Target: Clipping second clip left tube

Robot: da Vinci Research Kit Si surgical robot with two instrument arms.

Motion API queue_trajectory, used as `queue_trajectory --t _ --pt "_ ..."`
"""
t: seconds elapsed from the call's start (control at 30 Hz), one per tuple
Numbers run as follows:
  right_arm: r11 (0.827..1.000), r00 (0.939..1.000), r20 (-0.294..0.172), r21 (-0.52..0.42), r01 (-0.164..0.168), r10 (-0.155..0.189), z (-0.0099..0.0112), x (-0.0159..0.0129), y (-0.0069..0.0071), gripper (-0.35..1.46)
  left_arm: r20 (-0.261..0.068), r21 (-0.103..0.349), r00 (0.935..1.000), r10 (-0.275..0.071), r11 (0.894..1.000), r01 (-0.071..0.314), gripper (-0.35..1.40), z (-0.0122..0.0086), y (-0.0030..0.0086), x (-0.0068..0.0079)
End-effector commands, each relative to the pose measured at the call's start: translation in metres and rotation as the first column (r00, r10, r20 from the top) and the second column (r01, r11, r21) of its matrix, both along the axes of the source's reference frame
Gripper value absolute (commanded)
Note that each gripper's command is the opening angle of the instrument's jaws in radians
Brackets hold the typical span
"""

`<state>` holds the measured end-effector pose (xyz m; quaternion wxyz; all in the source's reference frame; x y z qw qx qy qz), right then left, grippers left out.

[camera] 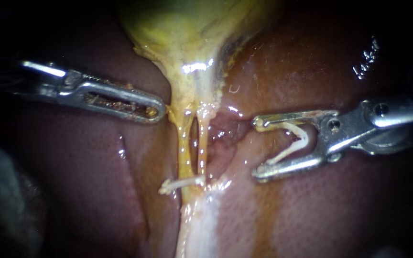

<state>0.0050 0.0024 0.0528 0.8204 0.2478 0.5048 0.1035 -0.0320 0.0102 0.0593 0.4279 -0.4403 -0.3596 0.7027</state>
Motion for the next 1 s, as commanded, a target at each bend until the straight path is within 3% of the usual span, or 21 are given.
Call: queue_trajectory --t 0.03,0.3,0.4,0.63,0.9,1.0 --pt "1.0 1.0 0.0 0.0 0.0 0.0 0.0 0.0 0.0 0.5 0.002 0.002 1.0 0.002 1.0 -0.002 -0.35 -0.0003 0.0001 0.0002" --pt "1.0 1.0 -0.002 0.001 0.003 -0.003 -0.0001 0.0 -0.0001 0.5 -0.002 0.011 0.9999 -0.01 1.0 0.01 -0.35 -0.0038 0.0016 0.004" --pt "1.0 1.0 -0.001 0.004 0.009 -0.009 -0.0002 0.0003 -0.0002 0.5 -0.002 0.018 0.9999 -0.013 1.0 0.013 -0.35 -0.0054 0.0021 0.0047" --pt "0.999 0.9996 -0.01 0.037 0.027 -0.027 -0.0009 0.003 -0.0008 0.5 -0.005 0.02 0.9998 -0.019 1.0 0.019 -0.35 -0.0064 0.002 0.0043" --pt "0.981 0.9986 0.009 0.187 -0.052 0.051 -0.0008 0.0087 -0.0022 0.49 -0.006 0.019 0.9998 -0.02 1.0 0.02 -0.35 -0.0061 0.002 0.0041" --pt "0.974 0.9984 0.015 0.219 -0.056 0.054 0.0 0.0101 -0.0028 0.49 -0.007 0.018 0.9998 -0.02 1.0 0.021 -0.35 -0.0061 0.002 0.0039"
